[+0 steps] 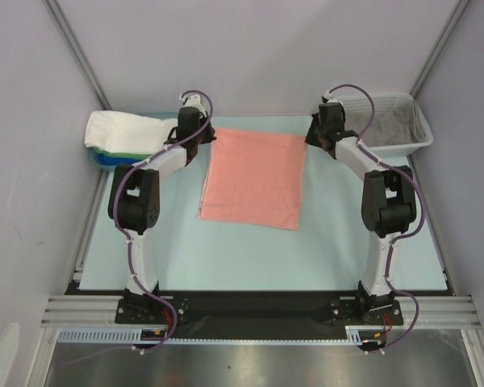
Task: Fold and stack the towels
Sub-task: Fold the towel
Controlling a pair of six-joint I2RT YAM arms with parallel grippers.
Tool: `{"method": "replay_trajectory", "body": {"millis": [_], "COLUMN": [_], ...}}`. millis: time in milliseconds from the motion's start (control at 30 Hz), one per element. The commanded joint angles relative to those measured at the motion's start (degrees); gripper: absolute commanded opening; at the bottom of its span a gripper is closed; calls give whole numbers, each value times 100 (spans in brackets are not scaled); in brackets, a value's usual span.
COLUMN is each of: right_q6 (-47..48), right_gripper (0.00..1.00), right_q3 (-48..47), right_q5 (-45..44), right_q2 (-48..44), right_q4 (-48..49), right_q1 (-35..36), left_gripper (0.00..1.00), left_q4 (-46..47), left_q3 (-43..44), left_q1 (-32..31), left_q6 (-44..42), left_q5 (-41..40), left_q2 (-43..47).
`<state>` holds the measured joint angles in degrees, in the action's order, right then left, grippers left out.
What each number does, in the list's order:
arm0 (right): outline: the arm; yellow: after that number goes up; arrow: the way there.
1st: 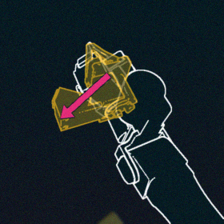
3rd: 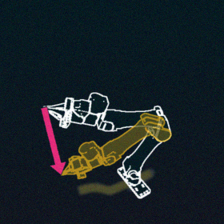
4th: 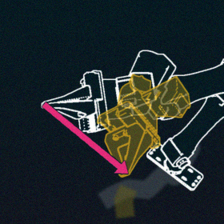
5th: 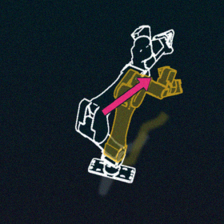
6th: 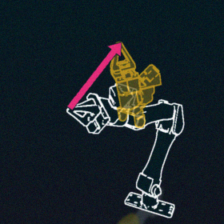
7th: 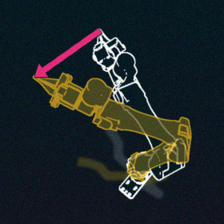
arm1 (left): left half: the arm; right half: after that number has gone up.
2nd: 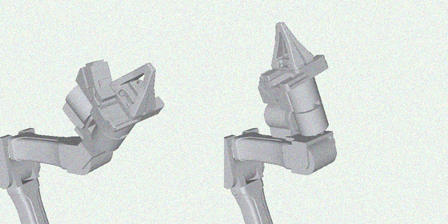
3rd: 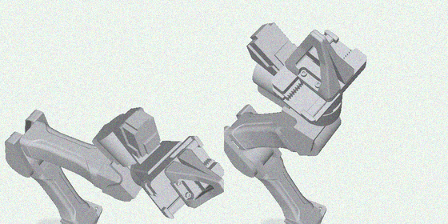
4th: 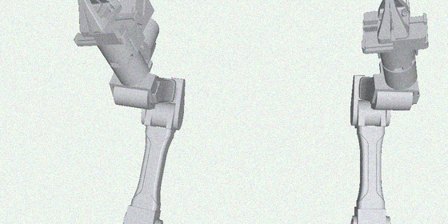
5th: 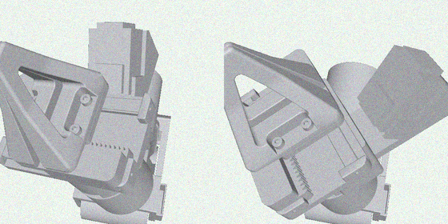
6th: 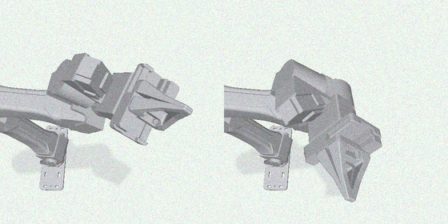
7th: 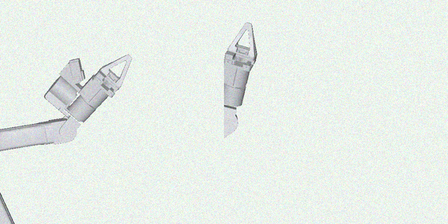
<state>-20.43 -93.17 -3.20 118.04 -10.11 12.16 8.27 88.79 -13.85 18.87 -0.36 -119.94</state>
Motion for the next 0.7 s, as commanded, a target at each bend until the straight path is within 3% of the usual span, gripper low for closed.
{"method": "replay_trajectory", "body": {"millis": [0, 133, 667], "right_q6": [91, 39, -172], "right_gripper": [0, 0, 0], "right_q3": [333, 738, 2328], "right_q5": [-119, -23, -40], "right_q2": [-588, -852, -2109], "right_q4": [325, 431, 677], "right_q1": [67, 146, 445], "left_gripper": [0, 0, 0], "left_q4": [175, -124, 332], "left_q3": [-125, -195, -1847], "left_q1": [119, 145, 181], "left_q6": [-121, 2, 239], "left_q5": [-192, -192, -105], "left_q2": [480, 577, 1736]}}
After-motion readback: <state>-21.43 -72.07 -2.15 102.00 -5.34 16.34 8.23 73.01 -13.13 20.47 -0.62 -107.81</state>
